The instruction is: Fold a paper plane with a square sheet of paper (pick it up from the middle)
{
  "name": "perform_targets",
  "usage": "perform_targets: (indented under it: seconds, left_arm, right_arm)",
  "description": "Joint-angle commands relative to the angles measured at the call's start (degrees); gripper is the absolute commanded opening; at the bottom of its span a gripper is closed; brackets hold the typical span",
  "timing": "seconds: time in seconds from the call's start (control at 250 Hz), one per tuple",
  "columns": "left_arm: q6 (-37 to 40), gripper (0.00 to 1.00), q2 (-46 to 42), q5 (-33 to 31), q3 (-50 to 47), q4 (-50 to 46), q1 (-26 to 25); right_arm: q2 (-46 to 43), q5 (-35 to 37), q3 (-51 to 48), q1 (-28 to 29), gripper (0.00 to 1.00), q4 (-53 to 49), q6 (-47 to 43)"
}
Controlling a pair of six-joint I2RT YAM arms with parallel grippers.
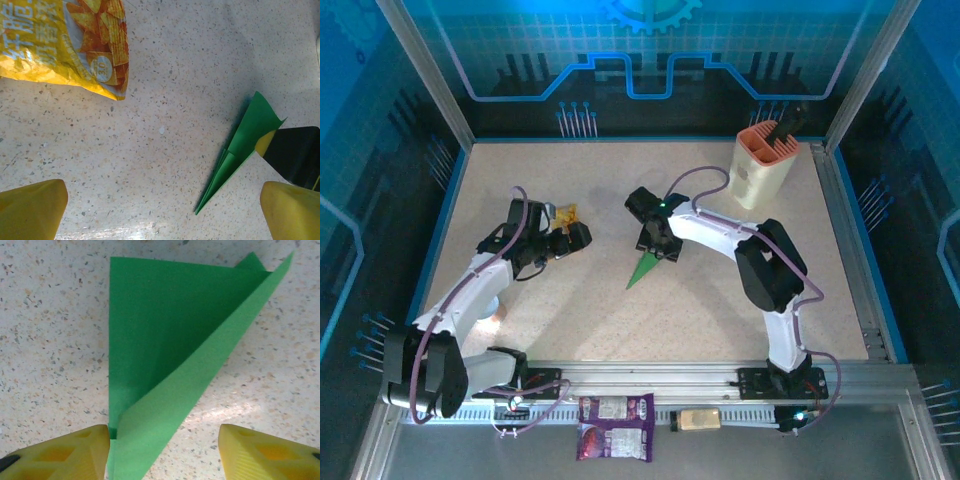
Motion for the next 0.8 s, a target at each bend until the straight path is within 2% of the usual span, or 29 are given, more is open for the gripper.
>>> perform_targets:
  seconds: [0.0, 0.084, 0.352, 0.487, 0.795]
  left_arm:
    - [0.7, 1.00, 0.5, 1.5, -0.5, 1.0, 0.7]
    - [0.7, 1.00, 0.6, 1.5, -0.5, 0.9, 0.9]
    - [0.5, 1.00, 1.1, 1.9, -0.7, 1.3, 0.9]
    - [0.4, 1.00, 1.5, 2.3, -0.7, 1.4, 0.9]
    - [0.4, 1.00, 1.7, 2.4, -0.6, 1.3, 1.0]
  right_arm:
    - [2.5, -0.8, 2.5, 0.7, 0.61, -1.4, 0.2]
    - [2.8, 0.2, 2.6, 0.7, 0.60, -2.9, 1.2]
    - [-0.6, 5.0, 0.3, 0.8, 0.51, -4.3, 4.2]
    - [-0.5, 4.4, 0.0, 0.8, 0.42, -4.2, 4.6]
    - [-0.3, 3.2, -0.6, 0.8, 0.32, -3.7, 5.1]
